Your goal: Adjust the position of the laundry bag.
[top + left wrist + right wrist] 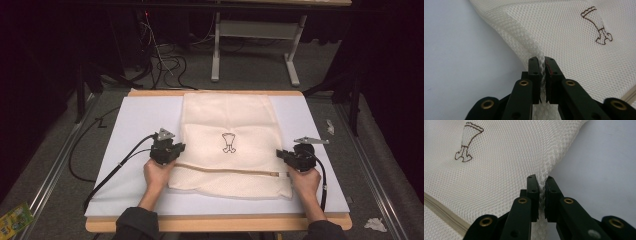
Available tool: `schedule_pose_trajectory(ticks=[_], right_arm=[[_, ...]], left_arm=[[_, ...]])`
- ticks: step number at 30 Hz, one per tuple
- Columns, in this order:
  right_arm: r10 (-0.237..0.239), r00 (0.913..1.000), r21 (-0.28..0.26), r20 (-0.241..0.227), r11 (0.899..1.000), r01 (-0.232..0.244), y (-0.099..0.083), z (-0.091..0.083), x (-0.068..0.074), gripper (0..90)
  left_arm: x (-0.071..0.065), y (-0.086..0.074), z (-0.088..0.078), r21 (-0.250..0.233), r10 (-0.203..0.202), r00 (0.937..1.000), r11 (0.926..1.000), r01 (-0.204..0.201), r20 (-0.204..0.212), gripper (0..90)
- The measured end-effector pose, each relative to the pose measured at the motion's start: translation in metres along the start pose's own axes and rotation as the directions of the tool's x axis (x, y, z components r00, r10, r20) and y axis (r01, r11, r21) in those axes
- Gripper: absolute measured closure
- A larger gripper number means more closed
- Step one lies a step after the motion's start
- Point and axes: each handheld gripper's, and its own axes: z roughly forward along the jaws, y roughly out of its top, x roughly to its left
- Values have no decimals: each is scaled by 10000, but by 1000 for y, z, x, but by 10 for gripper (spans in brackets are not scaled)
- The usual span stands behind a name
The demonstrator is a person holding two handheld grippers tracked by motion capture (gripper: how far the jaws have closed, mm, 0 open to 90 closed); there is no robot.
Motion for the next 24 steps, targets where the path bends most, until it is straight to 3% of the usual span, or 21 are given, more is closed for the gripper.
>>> schedule_pose_trajectory(ticks=[9,15,20,24], right_arm=[[-53,10000,105,80,9999,52,-1,1,0,838],[6,10000,116,65,9999,-6,-2,2,0,812],[-158,9998,139,131,9998,156,-3,2,-1,707],[8,9998,140,174,9999,-10,-5,2,-1,599]], left_arm=[[-1,-1,1,165,-29,10000,9999,30,-58,831],[-2,-4,3,227,155,9996,9996,-150,-217,788],[-3,-6,3,297,306,9991,9991,-297,-303,720],[-6,-7,1,190,445,9983,9989,-438,-367,646]])
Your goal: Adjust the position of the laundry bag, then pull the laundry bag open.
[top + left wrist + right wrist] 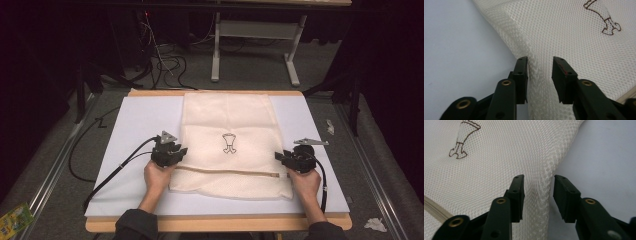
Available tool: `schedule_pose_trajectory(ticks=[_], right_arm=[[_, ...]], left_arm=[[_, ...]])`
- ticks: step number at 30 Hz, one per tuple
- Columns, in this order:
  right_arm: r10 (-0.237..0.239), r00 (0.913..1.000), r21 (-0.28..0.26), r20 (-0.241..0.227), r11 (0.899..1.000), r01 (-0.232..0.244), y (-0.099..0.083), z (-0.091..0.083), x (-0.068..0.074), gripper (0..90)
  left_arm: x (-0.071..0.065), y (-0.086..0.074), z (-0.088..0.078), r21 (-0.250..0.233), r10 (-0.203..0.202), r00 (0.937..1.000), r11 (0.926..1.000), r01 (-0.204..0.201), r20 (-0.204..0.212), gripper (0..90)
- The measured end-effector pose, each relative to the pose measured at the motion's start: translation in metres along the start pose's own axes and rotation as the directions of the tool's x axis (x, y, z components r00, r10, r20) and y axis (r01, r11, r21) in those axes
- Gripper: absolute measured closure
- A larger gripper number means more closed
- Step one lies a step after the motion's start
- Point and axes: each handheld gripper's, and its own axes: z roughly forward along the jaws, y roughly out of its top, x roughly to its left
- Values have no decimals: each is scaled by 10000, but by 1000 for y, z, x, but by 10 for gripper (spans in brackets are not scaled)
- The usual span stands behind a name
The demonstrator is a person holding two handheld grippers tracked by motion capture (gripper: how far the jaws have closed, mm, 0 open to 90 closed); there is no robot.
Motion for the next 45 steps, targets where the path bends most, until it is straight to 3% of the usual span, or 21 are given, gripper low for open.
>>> schedule_pose_trajectory(ticks=[9,15,23,30,34,45], right_arm=[[38,9999,233,105,9997,-40,-3,-3,1,443],[-38,10000,263,1,9996,38,-7,-8,4,402],[-34,9998,391,-180,9992,41,-15,-11,9,380],[194,9996,522,-211,9985,-183,-21,-10,9,364],[148,9992,486,-373,9987,-130,-22,-10,10,361],[-304,9986,744,-432,9967,336,-22,-8,22,396]], left_arm=[[-11,-5,-11,-298,385,9992,9988,-389,-128,533],[-24,-11,-19,-448,625,9979,9971,-616,190,499],[-37,-17,-20,-611,547,9960,9969,-504,702,480],[-47,-22,-20,-579,718,9932,9961,-666,919,472],[-51,-23,-18,-698,560,9921,9964,-484,1121,469],[-56,-30,-5,-307,435,9902,9987,-398,1327,469]])
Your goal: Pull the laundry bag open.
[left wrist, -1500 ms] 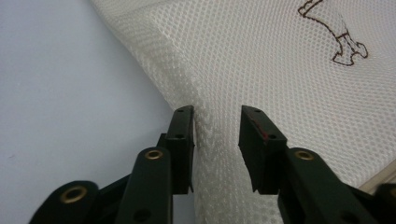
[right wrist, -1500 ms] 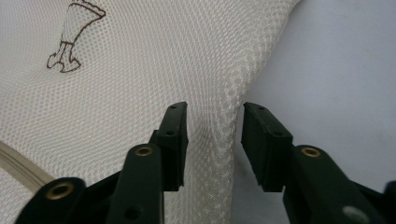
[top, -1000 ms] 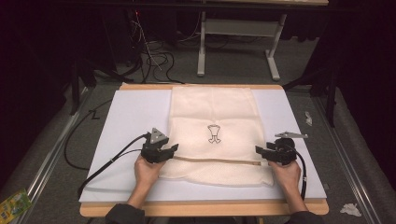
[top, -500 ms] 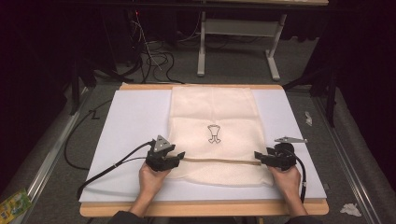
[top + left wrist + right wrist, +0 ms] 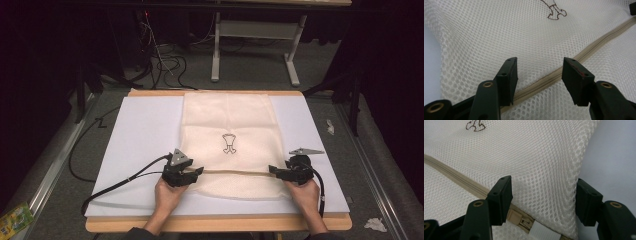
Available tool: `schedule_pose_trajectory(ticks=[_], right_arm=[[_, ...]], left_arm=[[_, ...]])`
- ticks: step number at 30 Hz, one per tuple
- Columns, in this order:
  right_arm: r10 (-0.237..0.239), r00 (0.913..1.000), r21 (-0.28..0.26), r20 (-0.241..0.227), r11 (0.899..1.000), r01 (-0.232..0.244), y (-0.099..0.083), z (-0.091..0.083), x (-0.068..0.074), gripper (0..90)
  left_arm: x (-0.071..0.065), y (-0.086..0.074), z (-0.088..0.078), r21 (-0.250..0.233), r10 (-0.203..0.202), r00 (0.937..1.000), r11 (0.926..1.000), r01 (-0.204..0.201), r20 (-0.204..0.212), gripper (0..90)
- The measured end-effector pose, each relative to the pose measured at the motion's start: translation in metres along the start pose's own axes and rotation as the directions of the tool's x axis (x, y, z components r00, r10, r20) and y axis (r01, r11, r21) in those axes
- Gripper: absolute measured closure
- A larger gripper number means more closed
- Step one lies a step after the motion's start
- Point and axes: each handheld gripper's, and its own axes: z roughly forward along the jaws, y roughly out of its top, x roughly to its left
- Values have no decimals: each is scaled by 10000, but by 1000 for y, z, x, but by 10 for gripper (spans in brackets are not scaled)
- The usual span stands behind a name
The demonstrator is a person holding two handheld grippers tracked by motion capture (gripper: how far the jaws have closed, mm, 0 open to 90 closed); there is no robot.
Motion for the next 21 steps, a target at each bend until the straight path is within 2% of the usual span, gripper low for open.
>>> schedule_pose_trajectory(ticks=[2,5,7,13,16,21], right_arm=[[-145,9999,81,73,9999,144,0,0,2,411],[-583,9978,159,330,9982,578,0,1,6,458],[-820,9957,216,418,9965,812,0,1,8,505],[-1128,9920,335,559,9933,1110,1,0,9,706],[-1134,9926,315,428,9932,1121,1,0,7,821],[-973,9952,58,58,9952,973,1,-4,0,869]], left_arm=[[-1,-1,3,25,-54,10000,10000,54,-2,469],[-9,0,8,409,587,9979,9975,-575,-287,469],[-13,2,11,561,862,9951,9949,-835,-477,455],[-13,2,13,589,806,9958,9952,-779,-444,452],[-13,2,13,592,802,9957,9952,-775,-453,451],[-13,2,13,614,799,9959,9951,-771,-429,451]])
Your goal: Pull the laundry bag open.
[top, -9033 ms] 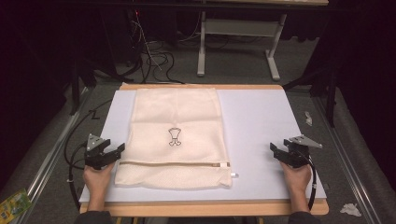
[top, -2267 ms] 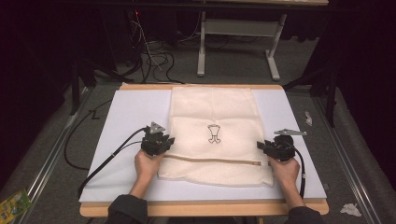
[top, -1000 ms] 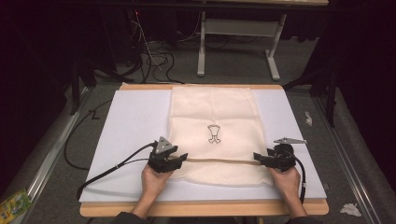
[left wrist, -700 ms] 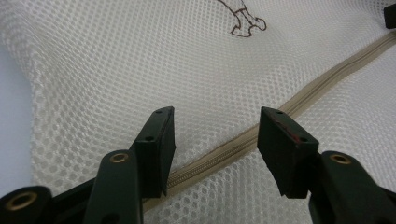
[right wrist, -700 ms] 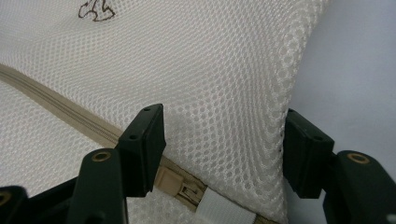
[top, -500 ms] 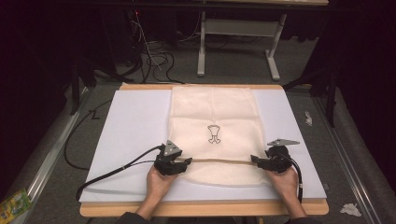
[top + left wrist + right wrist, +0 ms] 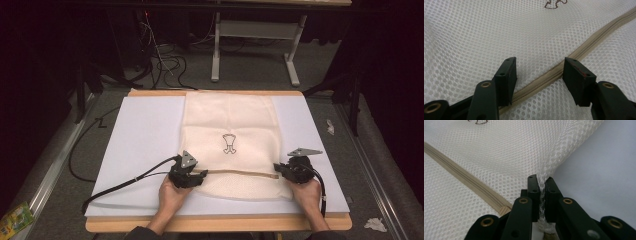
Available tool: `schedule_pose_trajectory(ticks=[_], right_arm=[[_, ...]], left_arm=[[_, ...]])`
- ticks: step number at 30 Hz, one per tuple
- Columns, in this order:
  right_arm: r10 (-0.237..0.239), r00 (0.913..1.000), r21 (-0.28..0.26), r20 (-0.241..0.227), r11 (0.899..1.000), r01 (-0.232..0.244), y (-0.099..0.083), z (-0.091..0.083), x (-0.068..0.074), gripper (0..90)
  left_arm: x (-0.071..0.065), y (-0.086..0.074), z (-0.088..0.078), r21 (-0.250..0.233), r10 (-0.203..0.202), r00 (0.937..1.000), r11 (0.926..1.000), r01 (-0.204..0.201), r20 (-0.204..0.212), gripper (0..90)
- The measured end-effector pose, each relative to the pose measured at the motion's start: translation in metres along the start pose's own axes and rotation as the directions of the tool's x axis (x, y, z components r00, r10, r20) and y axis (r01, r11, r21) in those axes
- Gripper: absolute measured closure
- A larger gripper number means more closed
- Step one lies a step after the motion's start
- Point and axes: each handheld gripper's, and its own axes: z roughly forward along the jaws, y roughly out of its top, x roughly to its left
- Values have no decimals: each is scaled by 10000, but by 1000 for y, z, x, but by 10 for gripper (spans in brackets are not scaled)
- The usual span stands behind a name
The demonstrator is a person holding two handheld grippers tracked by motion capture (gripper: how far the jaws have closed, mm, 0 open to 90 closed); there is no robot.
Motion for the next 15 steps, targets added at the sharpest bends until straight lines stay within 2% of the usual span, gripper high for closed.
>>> schedule_pose_trajectory(ticks=[8,11,15], right_arm=[[-173,9995,-331,-263,9993,165,7,-11,1,872],[-294,9991,-420,-319,9987,280,12,-13,4,873],[-253,9981,-567,-558,9981,221,16,-16,7,874]], left_arm=[[0,0,-1,-10,7,10000,10000,-7,54,451],[1,3,-4,-24,-156,9996,9999,157,239,453],[0,7,-5,-53,-179,9992,9998,181,365,458]])
